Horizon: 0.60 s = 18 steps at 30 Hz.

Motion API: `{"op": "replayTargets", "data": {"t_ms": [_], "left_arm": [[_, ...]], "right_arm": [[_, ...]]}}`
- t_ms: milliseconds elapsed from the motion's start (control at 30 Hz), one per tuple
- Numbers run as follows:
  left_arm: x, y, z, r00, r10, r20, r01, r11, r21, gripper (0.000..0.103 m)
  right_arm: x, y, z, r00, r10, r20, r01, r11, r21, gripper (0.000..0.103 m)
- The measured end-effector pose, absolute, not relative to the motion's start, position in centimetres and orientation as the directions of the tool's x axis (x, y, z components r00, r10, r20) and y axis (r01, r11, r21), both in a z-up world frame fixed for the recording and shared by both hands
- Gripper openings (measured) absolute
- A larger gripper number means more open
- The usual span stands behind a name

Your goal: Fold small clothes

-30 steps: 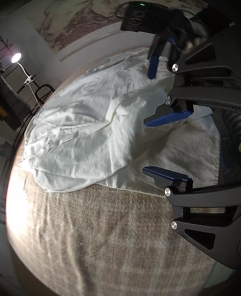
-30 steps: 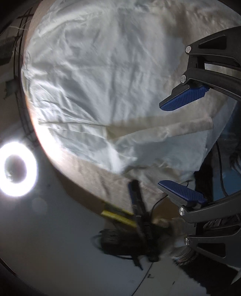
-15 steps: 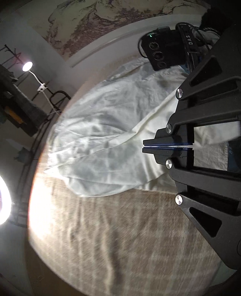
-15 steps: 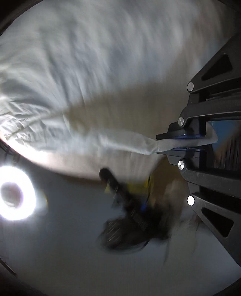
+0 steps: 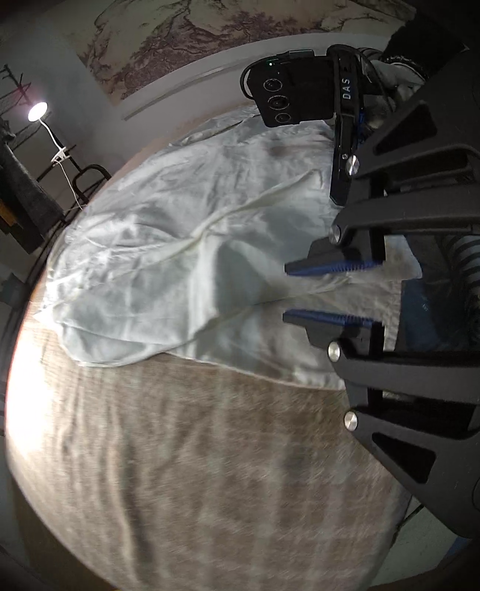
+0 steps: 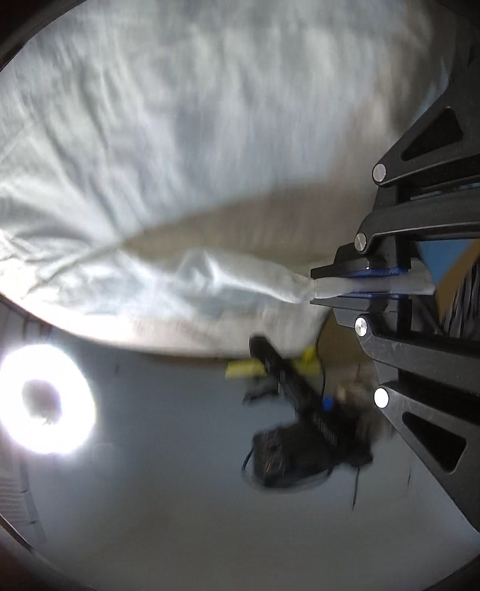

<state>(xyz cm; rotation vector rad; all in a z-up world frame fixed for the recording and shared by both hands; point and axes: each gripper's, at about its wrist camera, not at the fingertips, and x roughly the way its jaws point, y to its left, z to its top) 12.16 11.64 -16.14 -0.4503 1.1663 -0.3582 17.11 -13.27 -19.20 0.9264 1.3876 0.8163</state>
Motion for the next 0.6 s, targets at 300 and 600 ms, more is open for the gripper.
{"op": "replayTargets", "data": {"t_ms": [300, 600], "left_arm": [[15.6, 11.8, -18.2, 0.404, -0.531, -0.745, -0.077, 0.792, -0.606, 0.035], [16.1, 10.8, -13.5, 0.468, -0.456, -0.757, 0.002, 0.857, -0.515, 0.0]], "right_arm": [[16.3, -13.4, -19.7, 0.013, 0.894, -0.448, 0.042, 0.447, 0.893, 0.035], [16.5, -10.4, -18.9, 0.001, 0.977, -0.215, 0.097, 0.214, 0.972, 0.004]]}}
